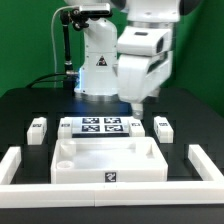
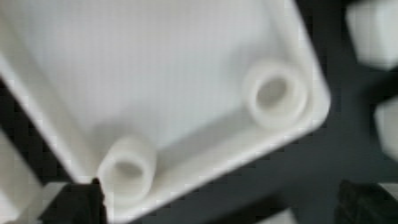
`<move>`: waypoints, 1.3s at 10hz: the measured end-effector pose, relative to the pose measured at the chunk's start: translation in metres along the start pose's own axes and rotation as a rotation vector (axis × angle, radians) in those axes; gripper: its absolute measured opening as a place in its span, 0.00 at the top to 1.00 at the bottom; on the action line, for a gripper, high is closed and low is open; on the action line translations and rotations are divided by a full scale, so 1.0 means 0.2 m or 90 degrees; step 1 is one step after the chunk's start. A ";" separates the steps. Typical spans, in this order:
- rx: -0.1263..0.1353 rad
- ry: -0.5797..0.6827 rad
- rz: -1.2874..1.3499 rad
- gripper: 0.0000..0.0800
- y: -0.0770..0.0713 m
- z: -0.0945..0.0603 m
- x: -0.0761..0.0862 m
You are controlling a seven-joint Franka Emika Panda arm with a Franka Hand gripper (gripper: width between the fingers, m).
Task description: Assemble desk
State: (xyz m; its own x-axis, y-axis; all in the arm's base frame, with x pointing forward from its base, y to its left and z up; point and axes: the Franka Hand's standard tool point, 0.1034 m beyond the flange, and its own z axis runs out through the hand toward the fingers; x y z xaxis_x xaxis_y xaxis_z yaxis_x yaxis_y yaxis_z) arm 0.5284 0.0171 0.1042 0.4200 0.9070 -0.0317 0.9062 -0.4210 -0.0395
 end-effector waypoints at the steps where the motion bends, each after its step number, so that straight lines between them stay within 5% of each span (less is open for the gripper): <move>1: -0.004 0.004 -0.065 0.19 -0.01 0.03 -0.06; 6: 0.003 0.002 -0.255 0.19 -0.01 0.07 -0.11; 9: 0.020 0.008 -0.309 0.19 -0.11 0.26 -0.28; 13: 0.019 0.019 -0.284 0.19 -0.15 0.45 -0.35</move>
Offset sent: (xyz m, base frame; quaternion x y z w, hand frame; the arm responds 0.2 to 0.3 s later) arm 0.0000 0.0000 0.0000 0.0000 0.0000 -0.1938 0.9810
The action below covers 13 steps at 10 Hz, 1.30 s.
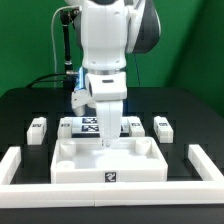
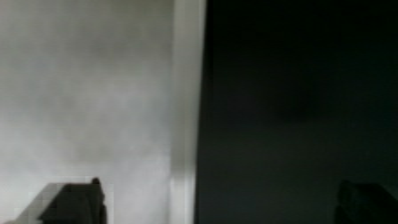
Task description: Assemble desk
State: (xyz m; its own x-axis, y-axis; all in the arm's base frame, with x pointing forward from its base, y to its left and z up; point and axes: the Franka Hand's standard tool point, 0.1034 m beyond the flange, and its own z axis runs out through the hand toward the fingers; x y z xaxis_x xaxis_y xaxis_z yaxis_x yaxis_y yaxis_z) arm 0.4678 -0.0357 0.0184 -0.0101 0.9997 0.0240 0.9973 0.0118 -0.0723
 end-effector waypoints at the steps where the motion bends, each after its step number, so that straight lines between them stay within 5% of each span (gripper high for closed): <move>1: -0.001 0.000 -0.001 0.19 0.00 0.00 0.00; 2: -0.001 0.000 -0.001 0.19 0.00 0.00 0.00; 5: 0.000 0.000 0.000 0.71 0.00 0.00 0.00; 6: 0.000 0.000 0.000 0.71 0.00 0.00 0.00; 7: 0.000 0.000 0.000 0.93 0.00 0.00 0.00; 13: 0.000 0.000 0.000 0.93 0.00 0.00 0.00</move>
Offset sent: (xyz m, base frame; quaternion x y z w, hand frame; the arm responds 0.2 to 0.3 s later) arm 0.0000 0.0000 0.0000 0.0000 0.0000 0.0000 1.0000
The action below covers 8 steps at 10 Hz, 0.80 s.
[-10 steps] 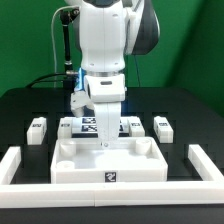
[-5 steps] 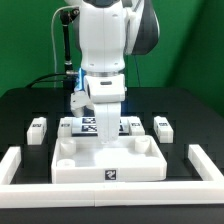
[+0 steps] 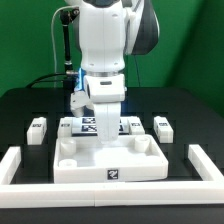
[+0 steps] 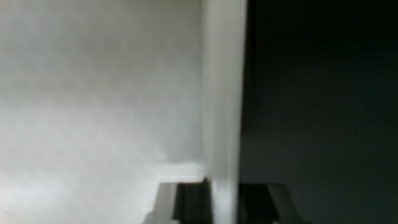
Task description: Assemble desk
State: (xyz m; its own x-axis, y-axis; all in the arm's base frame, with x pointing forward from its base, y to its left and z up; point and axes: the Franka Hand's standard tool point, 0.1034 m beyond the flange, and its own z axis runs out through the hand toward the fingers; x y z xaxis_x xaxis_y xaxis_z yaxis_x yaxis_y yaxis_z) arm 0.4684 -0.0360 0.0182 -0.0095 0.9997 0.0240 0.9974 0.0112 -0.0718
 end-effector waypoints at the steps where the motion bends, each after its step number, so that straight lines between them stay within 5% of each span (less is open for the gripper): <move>1: -0.006 0.001 0.001 0.93 0.01 0.00 0.02; 8: -0.047 0.029 0.036 0.93 0.28 -0.01 0.34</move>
Offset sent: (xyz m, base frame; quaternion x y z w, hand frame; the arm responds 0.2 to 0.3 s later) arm 0.0382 0.0424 -0.0074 -0.0116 0.0260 0.0217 0.9994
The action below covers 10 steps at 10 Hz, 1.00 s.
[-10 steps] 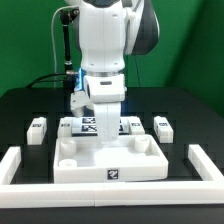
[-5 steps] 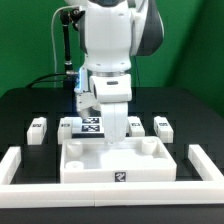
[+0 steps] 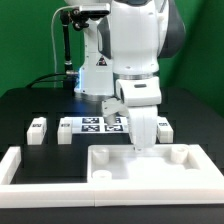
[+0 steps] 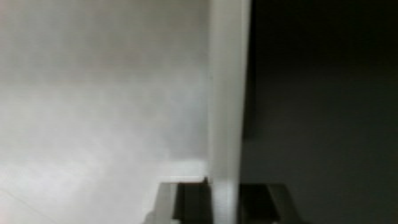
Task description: Assemble desk
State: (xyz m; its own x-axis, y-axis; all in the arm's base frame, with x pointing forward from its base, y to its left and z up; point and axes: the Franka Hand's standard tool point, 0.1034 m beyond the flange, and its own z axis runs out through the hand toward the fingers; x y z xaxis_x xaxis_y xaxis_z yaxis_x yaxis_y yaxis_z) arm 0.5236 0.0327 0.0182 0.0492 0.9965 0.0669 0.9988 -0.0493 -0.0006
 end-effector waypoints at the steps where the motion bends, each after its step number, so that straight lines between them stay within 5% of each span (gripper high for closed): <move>1: 0.000 -0.004 0.009 0.93 0.00 0.00 0.00; 7: 0.001 -0.007 -0.018 0.93 -0.01 0.01 -0.01; 10: 0.001 -0.007 -0.018 0.28 -0.01 0.01 -0.01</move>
Offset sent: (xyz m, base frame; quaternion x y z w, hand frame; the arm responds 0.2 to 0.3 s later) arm 0.0213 0.0070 -0.0122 -0.0391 0.0264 -0.0865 0.9951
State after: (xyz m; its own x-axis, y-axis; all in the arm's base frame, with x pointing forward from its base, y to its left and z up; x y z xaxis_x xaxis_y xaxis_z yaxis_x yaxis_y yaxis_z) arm 0.5220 0.0312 0.0165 0.0210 0.9982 0.0560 0.9998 -0.0210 -0.0011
